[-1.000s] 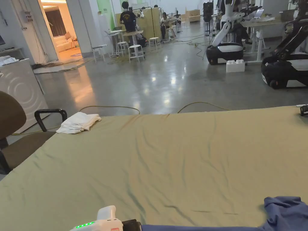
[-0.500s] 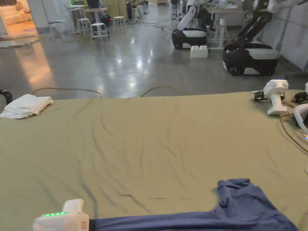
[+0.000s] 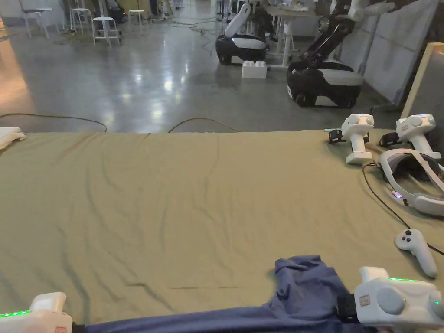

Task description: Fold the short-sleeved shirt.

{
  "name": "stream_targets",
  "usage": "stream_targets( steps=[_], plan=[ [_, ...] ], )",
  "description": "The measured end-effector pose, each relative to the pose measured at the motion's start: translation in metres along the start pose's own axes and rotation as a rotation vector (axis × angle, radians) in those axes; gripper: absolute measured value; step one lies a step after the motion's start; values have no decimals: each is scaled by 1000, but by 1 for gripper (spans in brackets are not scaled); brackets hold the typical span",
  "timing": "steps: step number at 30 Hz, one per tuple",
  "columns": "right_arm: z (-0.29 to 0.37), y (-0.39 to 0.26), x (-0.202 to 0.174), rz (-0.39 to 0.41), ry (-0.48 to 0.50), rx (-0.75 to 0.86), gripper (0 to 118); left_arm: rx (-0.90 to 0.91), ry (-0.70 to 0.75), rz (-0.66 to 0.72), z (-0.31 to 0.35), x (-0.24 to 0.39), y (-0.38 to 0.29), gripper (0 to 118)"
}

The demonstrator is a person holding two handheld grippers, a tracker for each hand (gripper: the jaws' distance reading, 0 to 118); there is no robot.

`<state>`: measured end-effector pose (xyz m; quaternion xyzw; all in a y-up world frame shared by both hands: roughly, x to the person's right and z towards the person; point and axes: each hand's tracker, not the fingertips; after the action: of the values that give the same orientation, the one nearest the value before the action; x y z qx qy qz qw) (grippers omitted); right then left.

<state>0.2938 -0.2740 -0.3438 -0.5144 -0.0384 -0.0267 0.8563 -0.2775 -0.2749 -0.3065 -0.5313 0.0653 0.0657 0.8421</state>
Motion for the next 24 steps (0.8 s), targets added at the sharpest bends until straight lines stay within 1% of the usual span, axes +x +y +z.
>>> stream_targets(
  steps=[1,2,3,4,6,8,9,11,13,14,16,19,21,24],
  plan=[
    [4,-3,-1,18,11,15,6,3,1,-1,-1,1,-1,21],
    [7,-3,-2,46,6,36,4,6,4,-4,-2,2,-1,21],
    [8,-4,-4,54,-2,38,4,8,8,-9,-1,2,-1,21],
    [9,-4,-3,33,34,25,4,7,9,-9,1,2,0,20],
    [18,-6,1,-2,66,15,4,18,-7,20,12,-2,0,11],
    [46,-15,6,-5,85,96,4,84,-62,59,40,-10,-7,9],
    [64,-20,10,-4,111,130,4,116,-115,66,57,-14,-13,9],
    [103,-37,18,7,140,202,4,154,-169,55,90,-25,-32,9],
    [138,-60,25,-10,169,238,4,193,-200,58,120,-34,-57,8],
    [154,-76,29,-2,167,258,4,212,-226,46,135,-39,-71,8],
    [185,-110,32,17,159,278,4,226,-221,41,160,-47,-103,8],
    [212,-162,41,6,146,283,4,240,-248,31,184,-57,-152,8],
    [219,-195,44,-10,127,266,4,244,-283,-3,183,-62,-179,8],
    [212,-230,40,23,115,217,4,179,-263,-28,168,-63,-205,8]
  ],
)
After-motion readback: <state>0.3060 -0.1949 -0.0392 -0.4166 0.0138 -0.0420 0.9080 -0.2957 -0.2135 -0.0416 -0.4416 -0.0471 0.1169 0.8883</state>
